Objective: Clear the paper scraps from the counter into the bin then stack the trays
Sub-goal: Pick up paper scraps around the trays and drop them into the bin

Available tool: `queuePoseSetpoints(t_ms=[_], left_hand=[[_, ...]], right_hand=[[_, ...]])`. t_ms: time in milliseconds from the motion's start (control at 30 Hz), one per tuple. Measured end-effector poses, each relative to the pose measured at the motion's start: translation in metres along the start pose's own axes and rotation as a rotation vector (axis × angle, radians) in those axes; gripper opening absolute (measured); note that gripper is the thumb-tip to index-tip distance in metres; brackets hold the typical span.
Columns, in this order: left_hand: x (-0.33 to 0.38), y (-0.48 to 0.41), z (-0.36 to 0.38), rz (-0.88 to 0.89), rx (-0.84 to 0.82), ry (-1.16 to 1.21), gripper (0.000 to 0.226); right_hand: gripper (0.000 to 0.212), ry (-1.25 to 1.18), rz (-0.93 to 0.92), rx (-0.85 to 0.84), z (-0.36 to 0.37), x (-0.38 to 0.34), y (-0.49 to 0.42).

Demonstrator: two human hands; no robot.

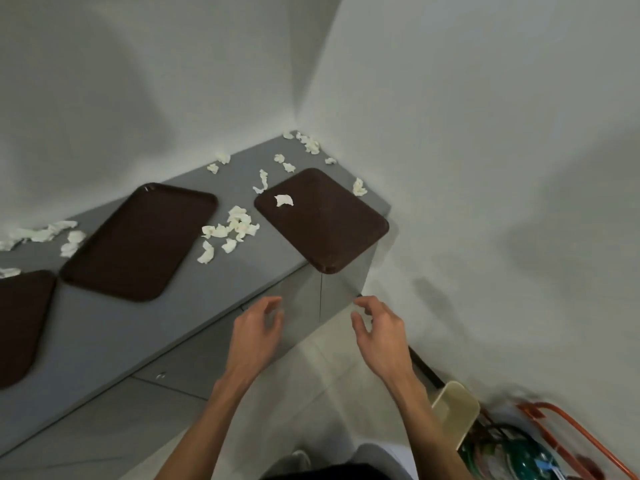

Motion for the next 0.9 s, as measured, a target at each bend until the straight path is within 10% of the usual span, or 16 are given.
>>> queuePoseSetpoints(t_ms=[500, 900], left_hand=[[-0.118, -0.151, -0.071, -0.190, 0.147, -0.096, 0.025], [-0.157, -0.261, -0.056, -0.104, 0.026, -0.342, 0.066]], right_hand=[[0.029, -0.026, -0.262, -0.348, 0.172, -0.102, -0.163], [0.049, 0.151, -0.589, -0.500, 0.310, -0.176, -0.275]])
Point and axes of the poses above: each hand's wrist, its own y-axis away from the middle knuckle, its own z-axis out of the palm, x = y × z, the point moved 8 cm from there along -y, towards the middle knuckle, and after that the axes turned 8 degrees about -z, right-handed, at the moved point
